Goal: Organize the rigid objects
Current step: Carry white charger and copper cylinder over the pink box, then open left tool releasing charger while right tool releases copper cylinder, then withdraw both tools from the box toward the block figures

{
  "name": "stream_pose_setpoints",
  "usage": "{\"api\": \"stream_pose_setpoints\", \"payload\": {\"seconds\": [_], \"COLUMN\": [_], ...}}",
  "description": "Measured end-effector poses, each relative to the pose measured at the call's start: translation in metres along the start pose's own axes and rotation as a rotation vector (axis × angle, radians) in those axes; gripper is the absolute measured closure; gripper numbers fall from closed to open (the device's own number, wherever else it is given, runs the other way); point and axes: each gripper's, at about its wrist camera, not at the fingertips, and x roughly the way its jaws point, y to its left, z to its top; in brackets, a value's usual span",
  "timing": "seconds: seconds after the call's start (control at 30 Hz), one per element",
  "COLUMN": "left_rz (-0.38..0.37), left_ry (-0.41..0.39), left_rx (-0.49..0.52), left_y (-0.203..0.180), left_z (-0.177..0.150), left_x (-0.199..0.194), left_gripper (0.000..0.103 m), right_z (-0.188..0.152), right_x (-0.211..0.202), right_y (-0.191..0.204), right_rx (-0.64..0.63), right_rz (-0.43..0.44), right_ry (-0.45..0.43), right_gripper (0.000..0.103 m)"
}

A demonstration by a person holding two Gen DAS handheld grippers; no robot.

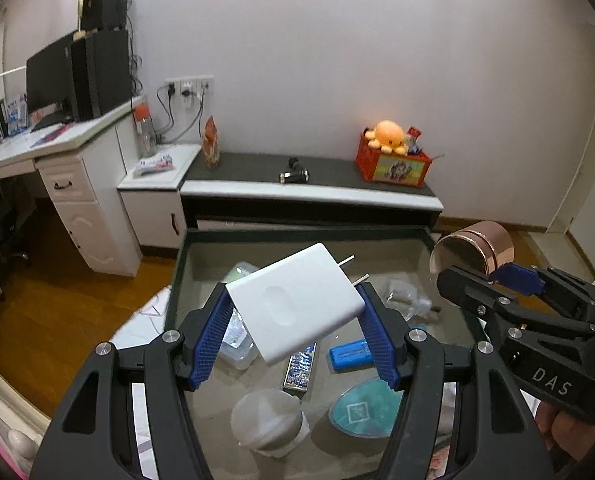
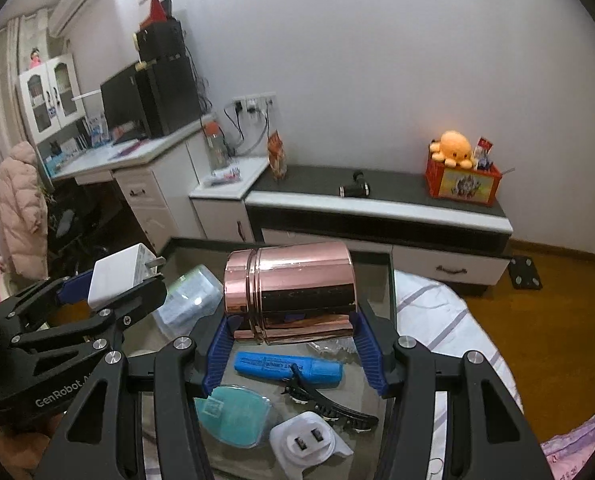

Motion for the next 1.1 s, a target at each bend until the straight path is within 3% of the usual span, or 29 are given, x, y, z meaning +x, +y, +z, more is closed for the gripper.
{"api": "stream_pose_setpoints", "payload": {"seconds": [0.47, 0.53, 0.6, 0.7, 0.8, 0.87, 0.9, 0.97, 1.1], "left_rz": [0.047, 0.061, 0.072, 0.081, 0.081, 0.093, 0.101, 0.117, 0.129], "left_ry": [0.115, 0.113, 0.104, 0.091, 0.083, 0.070, 0.066, 0.056, 0.003], "left_rx": [0.023, 0.034, 0.039, 0.032, 0.020, 0.009, 0.006, 0.005, -0.003], "left_y": [0.000, -0.001, 0.000, 0.003, 0.009, 0.013, 0.014, 0.015, 0.013], "left_z": [-0.021, -0.023, -0.023, -0.023, -0.024, -0.025, -0.025, -0.028, -0.036], "left_x": [0.048, 0.048, 0.045, 0.038, 0.030, 0.021, 0.017, 0.003, -0.033], "left_gripper": [0.038, 0.032, 0.017, 0.006, 0.003, 0.000, 0.000, 0.000, 0.000], "right_z": [-0.013, -0.015, -0.016, -0.015, -0.014, -0.013, -0.013, -0.015, -0.015], "right_x": [0.043, 0.047, 0.047, 0.045, 0.040, 0.036, 0.033, 0.026, -0.001], "right_y": [-0.014, -0.014, -0.014, -0.014, -0.014, -0.017, -0.019, -0.022, -0.014], "right_rx": [0.033, 0.031, 0.026, 0.030, 0.039, 0.055, 0.073, 0.101, 0.097], "right_rz": [-0.002, 0.001, 0.001, -0.009, -0.003, -0.027, -0.010, 0.025, 0.016], "right_ry": [0.133, 0.151, 0.156, 0.156, 0.151, 0.143, 0.135, 0.126, 0.080], "right_gripper": [0.047, 0.047, 0.047, 0.046, 0.039, 0.020, 0.017, 0.014, 0.014]}}
